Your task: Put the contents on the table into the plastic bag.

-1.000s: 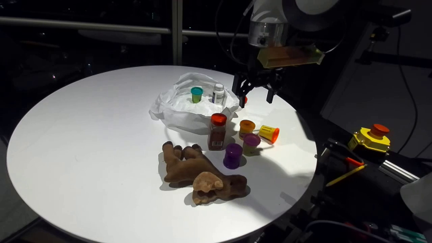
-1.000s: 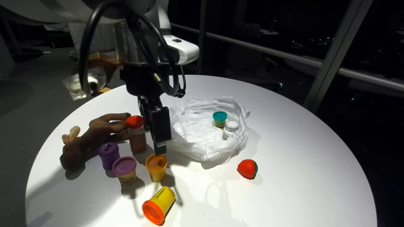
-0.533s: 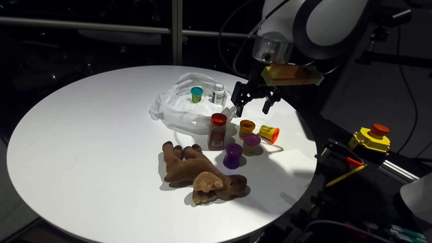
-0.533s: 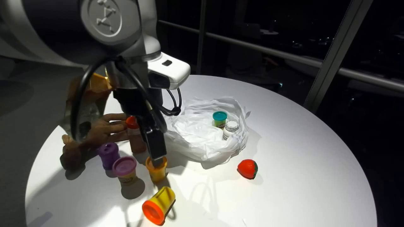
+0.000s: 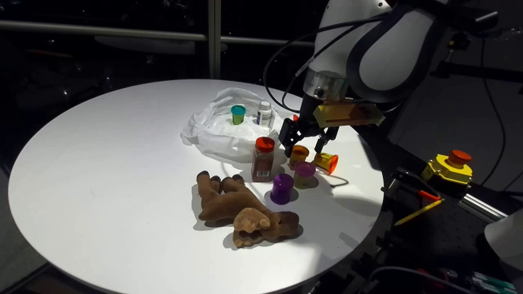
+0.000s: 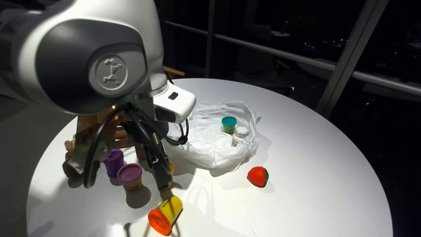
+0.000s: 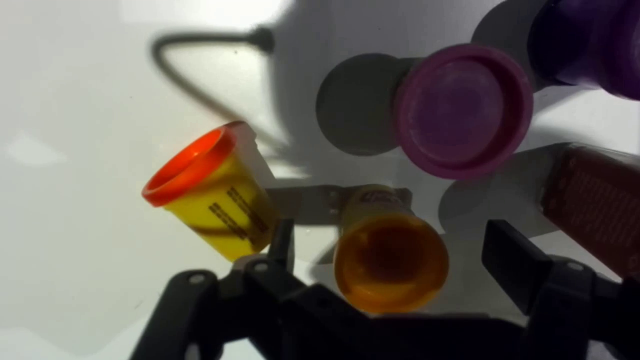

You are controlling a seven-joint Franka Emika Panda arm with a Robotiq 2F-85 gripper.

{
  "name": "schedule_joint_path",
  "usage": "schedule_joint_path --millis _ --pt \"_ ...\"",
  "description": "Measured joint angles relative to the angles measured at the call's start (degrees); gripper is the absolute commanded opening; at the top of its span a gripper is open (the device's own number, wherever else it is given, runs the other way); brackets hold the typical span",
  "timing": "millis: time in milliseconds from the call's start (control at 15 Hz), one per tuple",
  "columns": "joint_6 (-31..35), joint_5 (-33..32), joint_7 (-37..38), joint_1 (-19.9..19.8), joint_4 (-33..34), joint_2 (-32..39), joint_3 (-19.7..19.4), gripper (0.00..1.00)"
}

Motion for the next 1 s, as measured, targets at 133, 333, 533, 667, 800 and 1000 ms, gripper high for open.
schedule_joint_path --millis 133,333,533,667,800,1000 --pt "0.38 2.17 -1.71 0.13 0.05 0.59 0.00 0.49" --pt "1.38 4.46 -3.19 0.50 0.09 0.62 -0.61 0.29" --pt "2.59 5.20 -3.31 1.87 0.11 0.62 -2.65 0.28" --pt "2.65 5.19 -3.12 4.50 0.23 0.45 -5.88 0.28" --pt "2.63 4.40 -0.63 9.90 0.68 -0.18 -12.07 0.28" --pt "2.30 1.11 9.23 20.28 3.39 -1.40 -23.57 0.28"
